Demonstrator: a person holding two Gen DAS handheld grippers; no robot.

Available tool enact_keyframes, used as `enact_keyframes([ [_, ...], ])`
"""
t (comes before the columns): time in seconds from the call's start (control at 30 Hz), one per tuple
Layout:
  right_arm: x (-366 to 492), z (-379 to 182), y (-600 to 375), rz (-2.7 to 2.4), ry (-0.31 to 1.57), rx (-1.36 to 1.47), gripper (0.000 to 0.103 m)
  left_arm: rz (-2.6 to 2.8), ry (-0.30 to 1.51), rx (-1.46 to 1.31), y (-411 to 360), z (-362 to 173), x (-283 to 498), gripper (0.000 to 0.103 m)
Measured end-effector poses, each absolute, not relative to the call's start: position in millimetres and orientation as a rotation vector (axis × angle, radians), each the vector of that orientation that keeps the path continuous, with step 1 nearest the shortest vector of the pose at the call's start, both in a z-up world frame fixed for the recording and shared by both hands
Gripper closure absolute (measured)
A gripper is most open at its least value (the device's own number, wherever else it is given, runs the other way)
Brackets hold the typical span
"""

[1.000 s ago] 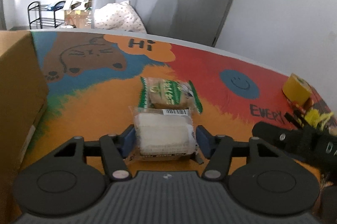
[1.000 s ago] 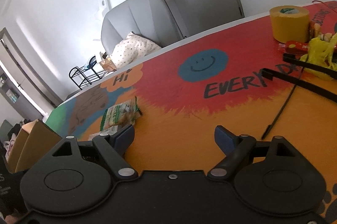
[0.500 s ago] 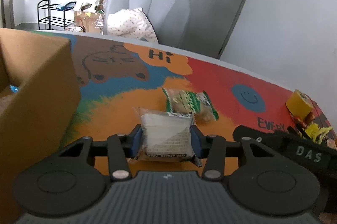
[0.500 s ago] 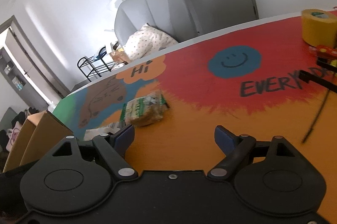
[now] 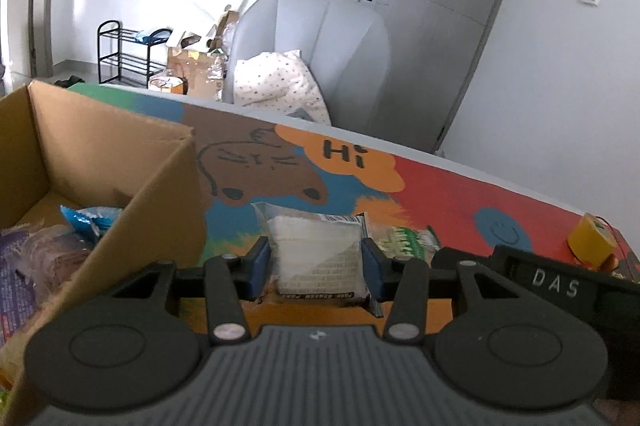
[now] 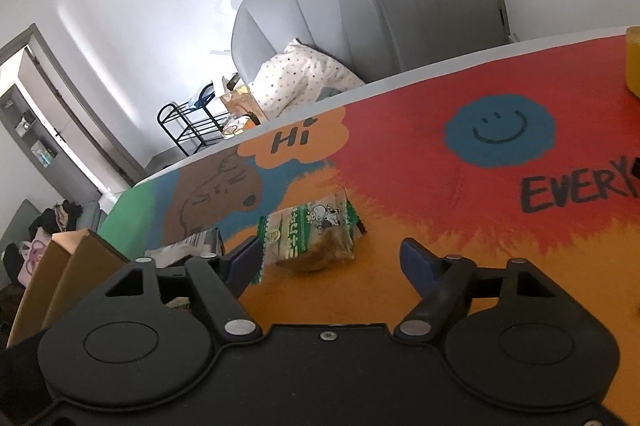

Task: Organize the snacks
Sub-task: 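Close the right tool on the green-and-white snack bag while the left tool holds the rice-cake pack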

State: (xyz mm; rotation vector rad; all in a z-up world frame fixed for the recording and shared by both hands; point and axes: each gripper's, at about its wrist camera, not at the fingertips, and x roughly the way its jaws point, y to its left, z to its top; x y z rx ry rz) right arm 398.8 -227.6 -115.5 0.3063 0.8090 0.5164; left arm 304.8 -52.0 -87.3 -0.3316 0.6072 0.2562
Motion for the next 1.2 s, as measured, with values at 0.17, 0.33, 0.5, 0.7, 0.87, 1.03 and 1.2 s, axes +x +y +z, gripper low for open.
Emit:
enact_keyframes([
  [0.17,409,-123,-221,0.511,0.833,0.315,0.035,0.261,0.608,-0.338,-47,-90,307,0.057],
  [0.33,417,-125,-216,0.503,0.830,0.301,0.071,0.268,0.619,-0.350,-40,-96,310,0.057],
  [0.5,414,-122,-220,0.521,0.808,0.277,0.095,0.263,0.629,-0.356,-40,-101,313,0.057],
  [0.7,403,-117,-229,0.512,0.796,0.258,0.099,0.255,0.640,-0.364,-41,-103,311,0.057],
  [0.87,390,-115,-242,0.495,0.793,0.237,0.099,0.249,0.643,-0.363,-41,-102,309,0.057],
  [1.03,373,-113,-262,0.443,0.804,0.216,0.096,0.228,0.656,-0.366,-45,-103,302,0.057],
  [1.2,360,-106,-264,0.387,0.763,0.155,0.039,0.199,0.670,-0.369,-53,-106,294,0.057],
])
